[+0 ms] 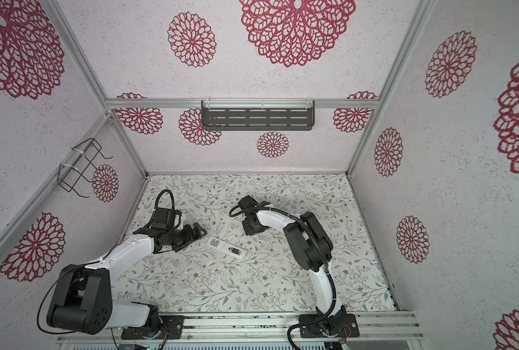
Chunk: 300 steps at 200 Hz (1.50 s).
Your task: Load the batteries into the remote control
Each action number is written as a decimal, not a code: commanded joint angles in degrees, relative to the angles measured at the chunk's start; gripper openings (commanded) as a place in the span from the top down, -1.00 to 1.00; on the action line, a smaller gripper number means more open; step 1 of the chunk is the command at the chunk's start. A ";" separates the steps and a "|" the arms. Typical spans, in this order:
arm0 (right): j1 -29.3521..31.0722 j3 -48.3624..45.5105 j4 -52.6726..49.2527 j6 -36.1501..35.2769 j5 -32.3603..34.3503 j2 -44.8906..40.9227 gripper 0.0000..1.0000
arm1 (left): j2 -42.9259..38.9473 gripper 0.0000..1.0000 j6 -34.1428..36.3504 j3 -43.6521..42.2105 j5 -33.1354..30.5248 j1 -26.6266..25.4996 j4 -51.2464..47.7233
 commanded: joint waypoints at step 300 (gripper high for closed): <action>8.94 -19.38 16.25 -31.24 -18.13 -15.35 0.59 | -10.77 -0.95 3.04 -0.69 10.63 -1.34 -2.59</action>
